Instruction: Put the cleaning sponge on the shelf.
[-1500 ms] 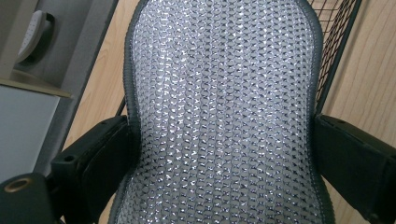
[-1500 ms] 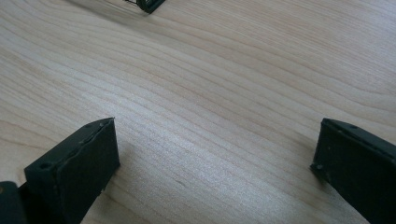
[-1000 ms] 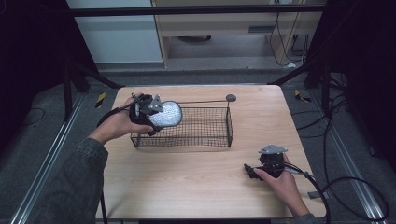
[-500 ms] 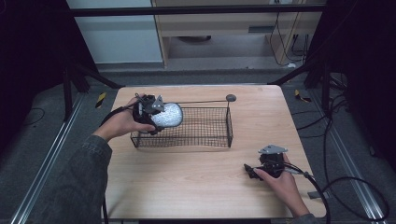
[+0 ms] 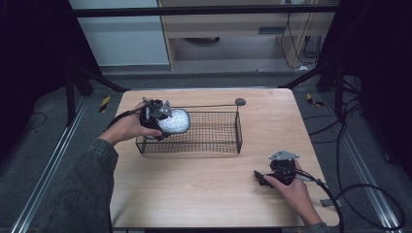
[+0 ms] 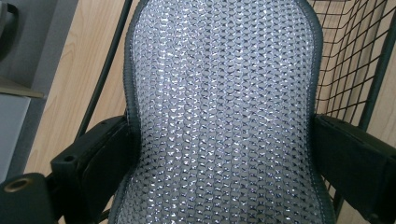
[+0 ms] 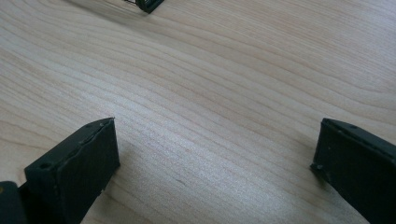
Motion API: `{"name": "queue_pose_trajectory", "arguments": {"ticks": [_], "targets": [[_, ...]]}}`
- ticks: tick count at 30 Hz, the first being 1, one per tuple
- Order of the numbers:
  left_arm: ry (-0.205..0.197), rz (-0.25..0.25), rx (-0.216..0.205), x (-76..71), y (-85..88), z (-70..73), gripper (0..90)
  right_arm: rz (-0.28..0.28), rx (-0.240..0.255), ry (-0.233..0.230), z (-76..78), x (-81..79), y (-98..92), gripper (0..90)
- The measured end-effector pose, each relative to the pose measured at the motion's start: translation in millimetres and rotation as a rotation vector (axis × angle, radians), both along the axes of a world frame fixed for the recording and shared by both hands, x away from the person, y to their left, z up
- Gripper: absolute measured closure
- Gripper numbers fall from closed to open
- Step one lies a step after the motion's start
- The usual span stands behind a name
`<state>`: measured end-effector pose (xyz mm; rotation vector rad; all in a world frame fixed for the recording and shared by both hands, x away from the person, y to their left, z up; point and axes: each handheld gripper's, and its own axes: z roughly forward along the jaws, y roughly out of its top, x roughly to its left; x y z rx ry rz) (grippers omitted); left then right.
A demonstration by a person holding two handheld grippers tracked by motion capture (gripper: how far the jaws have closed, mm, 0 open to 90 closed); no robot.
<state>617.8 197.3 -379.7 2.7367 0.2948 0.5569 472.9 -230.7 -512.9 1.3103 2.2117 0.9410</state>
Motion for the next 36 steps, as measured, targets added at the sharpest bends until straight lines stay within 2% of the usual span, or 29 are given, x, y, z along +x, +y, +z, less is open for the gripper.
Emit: {"name": "queue_pose_trajectory", "arguments": {"ticks": [7, 16, 21, 24, 27, 30, 33, 35, 36], "targets": [[0.017, -0.02, 0.014, 0.7, -1.9, -4.8, 6.1, 0.0, -0.002, -0.003, -0.3, -0.1, -0.1, 0.4], [0.027, -0.015, -0.025, 3.9, -0.9, -5.0, 3.5, 0.0, -0.003, -0.004, -0.3, -0.3, -0.2, 0.4], [0.033, -0.024, -0.019, 1.8, -2.4, -4.6, 4.1, -0.001, -0.003, -0.004, -0.3, -0.3, -0.2, 0.4], [0.031, -0.024, -0.03, -0.7, -3.0, -1.8, 4.4, -0.001, -0.004, -0.004, -0.3, -0.3, -0.2, 0.4], [0.025, -0.018, -0.051, -5.2, -3.0, 3.3, 4.3, -0.001, -0.004, -0.004, -0.4, -0.2, -0.2, 0.4], [0.013, -0.006, -0.094, -12.3, -2.2, 10.3, 4.7, -0.001, -0.004, -0.004, -0.3, -0.2, -0.2, 0.4], [-0.006, 0.035, -0.14, -20.4, -1.3, 15.3, 6.3, -0.001, -0.005, -0.004, -0.4, -0.2, -0.2, 0.4], [-0.012, 0.042, -0.149, -23.5, -1.2, 16.4, 6.3, -0.001, -0.004, -0.004, -0.3, -0.3, -0.2, 0.4], [-0.019, 0.067, -0.17, -28.2, -1.3, 16.7, 6.3, -0.001, -0.005, -0.004, -0.3, -0.2, -0.2, 0.4]]}}
